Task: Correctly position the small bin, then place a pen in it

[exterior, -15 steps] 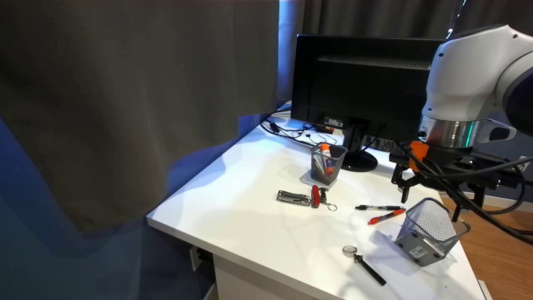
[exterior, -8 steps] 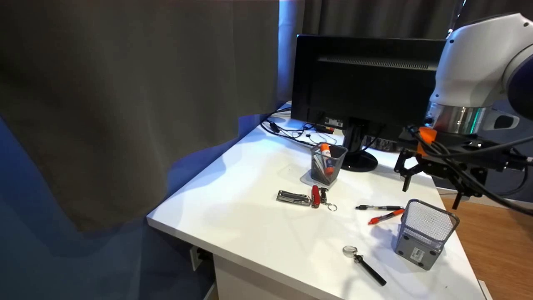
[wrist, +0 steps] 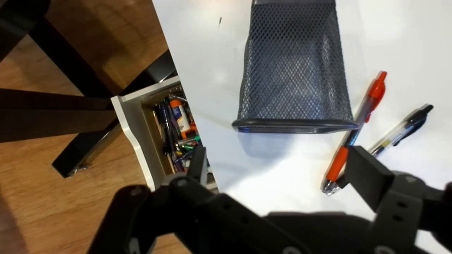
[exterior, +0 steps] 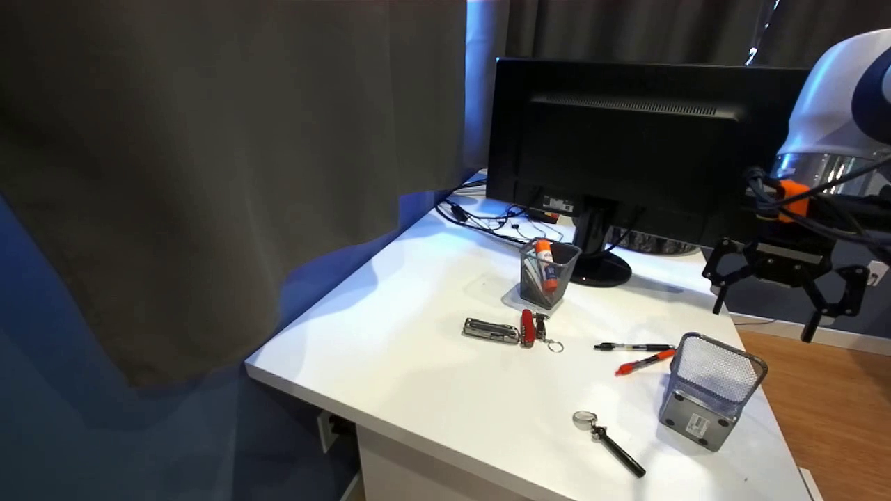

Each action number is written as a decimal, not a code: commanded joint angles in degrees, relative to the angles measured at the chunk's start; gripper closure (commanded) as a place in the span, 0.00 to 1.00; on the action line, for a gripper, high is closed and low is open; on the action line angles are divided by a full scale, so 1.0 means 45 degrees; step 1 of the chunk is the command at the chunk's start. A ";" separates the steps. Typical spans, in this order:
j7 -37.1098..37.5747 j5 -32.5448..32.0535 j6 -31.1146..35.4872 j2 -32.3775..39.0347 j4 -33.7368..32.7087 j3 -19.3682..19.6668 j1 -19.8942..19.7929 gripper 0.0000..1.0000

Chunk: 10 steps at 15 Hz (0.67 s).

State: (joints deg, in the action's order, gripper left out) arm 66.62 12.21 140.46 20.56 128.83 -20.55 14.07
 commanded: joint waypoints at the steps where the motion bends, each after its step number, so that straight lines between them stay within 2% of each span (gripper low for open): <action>1: -0.2828 0.2468 -0.0764 0.0057 0.0085 -0.0024 -0.0652 0.00; 5: -0.4391 0.4095 -0.1797 0.0586 -0.0059 0.0381 -0.0735 0.00; 10: -0.5305 0.5596 -0.1442 0.1374 -0.0102 0.0680 -0.0593 0.00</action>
State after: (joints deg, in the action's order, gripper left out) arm 46.07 32.63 133.28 24.94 128.95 -18.39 10.76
